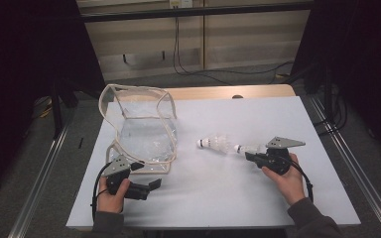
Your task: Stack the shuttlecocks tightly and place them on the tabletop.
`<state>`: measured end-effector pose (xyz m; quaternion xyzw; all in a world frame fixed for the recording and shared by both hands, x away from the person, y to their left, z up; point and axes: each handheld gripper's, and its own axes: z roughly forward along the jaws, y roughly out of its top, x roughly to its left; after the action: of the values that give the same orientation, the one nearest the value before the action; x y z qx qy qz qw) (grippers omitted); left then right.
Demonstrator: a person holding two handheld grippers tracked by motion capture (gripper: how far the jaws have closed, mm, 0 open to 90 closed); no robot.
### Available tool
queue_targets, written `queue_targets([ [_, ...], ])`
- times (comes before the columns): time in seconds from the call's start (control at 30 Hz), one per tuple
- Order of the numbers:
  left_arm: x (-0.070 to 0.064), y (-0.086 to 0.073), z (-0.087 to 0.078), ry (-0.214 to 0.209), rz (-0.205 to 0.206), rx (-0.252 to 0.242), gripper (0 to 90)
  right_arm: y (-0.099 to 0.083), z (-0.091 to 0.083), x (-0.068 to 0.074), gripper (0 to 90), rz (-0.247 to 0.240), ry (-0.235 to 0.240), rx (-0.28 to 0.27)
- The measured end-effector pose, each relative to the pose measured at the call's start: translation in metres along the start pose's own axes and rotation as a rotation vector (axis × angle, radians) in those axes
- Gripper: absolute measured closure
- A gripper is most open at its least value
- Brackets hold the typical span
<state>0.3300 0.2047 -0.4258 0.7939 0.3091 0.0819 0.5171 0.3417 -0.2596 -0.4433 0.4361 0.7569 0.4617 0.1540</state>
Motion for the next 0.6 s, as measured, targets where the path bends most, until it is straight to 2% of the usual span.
queue_targets([
  [0.6, 0.0000, 0.0000, 0.0002, 0.002, 0.000, 0.000, 3.5, 0.0080, 0.0064, 0.0016, 89.9, -0.016, 0.002, -0.003],
])
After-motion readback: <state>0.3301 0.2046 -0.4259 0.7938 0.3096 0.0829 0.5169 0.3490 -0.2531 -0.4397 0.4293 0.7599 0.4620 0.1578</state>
